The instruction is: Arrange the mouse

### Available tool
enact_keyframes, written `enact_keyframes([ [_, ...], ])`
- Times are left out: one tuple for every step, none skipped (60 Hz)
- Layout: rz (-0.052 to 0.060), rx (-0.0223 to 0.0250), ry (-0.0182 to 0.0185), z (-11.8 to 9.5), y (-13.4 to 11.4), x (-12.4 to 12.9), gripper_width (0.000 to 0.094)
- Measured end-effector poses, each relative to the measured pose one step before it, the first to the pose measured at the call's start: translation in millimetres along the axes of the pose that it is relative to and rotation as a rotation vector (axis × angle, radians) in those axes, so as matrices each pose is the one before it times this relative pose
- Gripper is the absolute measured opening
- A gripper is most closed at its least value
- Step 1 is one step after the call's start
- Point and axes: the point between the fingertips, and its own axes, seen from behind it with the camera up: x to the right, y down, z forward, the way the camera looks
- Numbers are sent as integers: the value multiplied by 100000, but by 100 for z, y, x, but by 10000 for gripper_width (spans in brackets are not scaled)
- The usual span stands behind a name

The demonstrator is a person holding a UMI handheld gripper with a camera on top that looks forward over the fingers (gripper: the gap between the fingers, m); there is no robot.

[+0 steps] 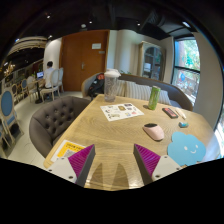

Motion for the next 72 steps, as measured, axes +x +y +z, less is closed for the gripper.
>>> enact_keyframes([
  [-1469,-478,376,353,241,425,804],
  [-1355,-113,767,306,143,566,817],
  [-1049,332,954,348,67,578,827],
  [-590,625,1201,336,21,578,841],
  [-158,479,1372,380,65,625,849],
  [188,39,1415,421,114,649,852],
  [605,-417,1607,363,218,687,851],
  [887,-691,1521,323,285,636,851],
  [1167,-702,1197,325,760,209,851],
  [1231,-683,907,-135,525,-298,850],
  [1266,-418,452,391,203,321,850],
  [1312,-14,256,448,30,425,852],
  [1335,159,188,392,19,281,853],
  [1209,106,280,349,-7,338,854],
  [900,-49,270,339,-58,497,854],
  [500,-90,202,373,-17,435,857],
  [35,-169,222,335,-51,597,858],
  [-190,-207,291,421,6,525,856],
  [-301,-574,547,332,74,705,852],
  [-247,-829,764,381,154,672,886],
  [-209,-843,841,396,136,616,848],
  [-324,-555,711,372,60,671,844],
  [-332,-260,284,401,19,482,841],
  [-322,-86,-37,393,-35,401,837],
  [-241,-127,-229,409,-13,298,835],
  [-86,-314,-191,435,25,301,834],
  [142,-570,-371,383,116,235,833],
  [323,-774,-624,428,132,111,830],
  [561,-1506,-1112,286,237,18,840],
  [2048,858,-1859,275,-414,-190,829],
  [1446,-27,-1515,242,-172,-61,827],
  [1438,-200,-822,256,-136,96,825],
  [1065,-422,-428,259,-67,174,825],
  [557,-855,-291,255,31,144,825],
  [35,-1227,-90,255,138,179,827],
  [30,-150,-786,237,-228,-29,830],
  [341,422,-841,245,-321,-59,827],
  [-14,-856,-269,232,30,92,826],
  [373,-299,-480,215,-143,41,828],
  [771,-103,-426,215,-187,9,828],
  [582,-866,-289,155,27,61,827],
  [341,56,-121,216,-288,227,825],
  [-19,-232,110,193,-151,135,822],
  [-339,-618,-57,153,-54,86,823],
  [-36,40,-87,227,-227,41,822],
  [73,-287,-72,242,-155,61,827],
  [277,38,-180,25,41,-119,826],
  [136,-278,116,533,-348,259,823],
  [-67,-139,151,215,-171,75,822],
  [-126,-121,125,231,-157,35,813],
  [-53,-122,-74,215,-159,-1,802],
  [159,-270,39,177,-124,37,789],
  [329,-101,75,266,-227,43,770],
  [309,-362,212,173,-96,76,752],
  [353,-61,348,158,-144,102,726],
  [301,-111,477,181,-119,135,695],
  [306,-70,458,155,-115,107,661],
  [450,150,511,156,-122,101,623],
  [516,157,540,146,-103,116,583],
  [502,293,470,119,-93,122,549],
  [422,284,545,52,-72,111,549],
  [747,212,45,43,-21,-39,546],
  [350,99,11,21,-26,-26,540],
  [-276,-324,-151,85,-59,73,532],
  [-467,-148,-5,-16,9,6,522],
  [-544,-219,-48,-7,29,-9,511],
  [-548,-121,-271,-31,-24,-22,499],
  [-108,-105,-567,-64,2,-76,491],
  [66,-211,-742,-92,39,-93,478],
  [62,135,-671,-145,8,-32,468],
  [558,378,-258,-279,6,20,469],
  [434,1000,-68,-254,-131,96,462],
])
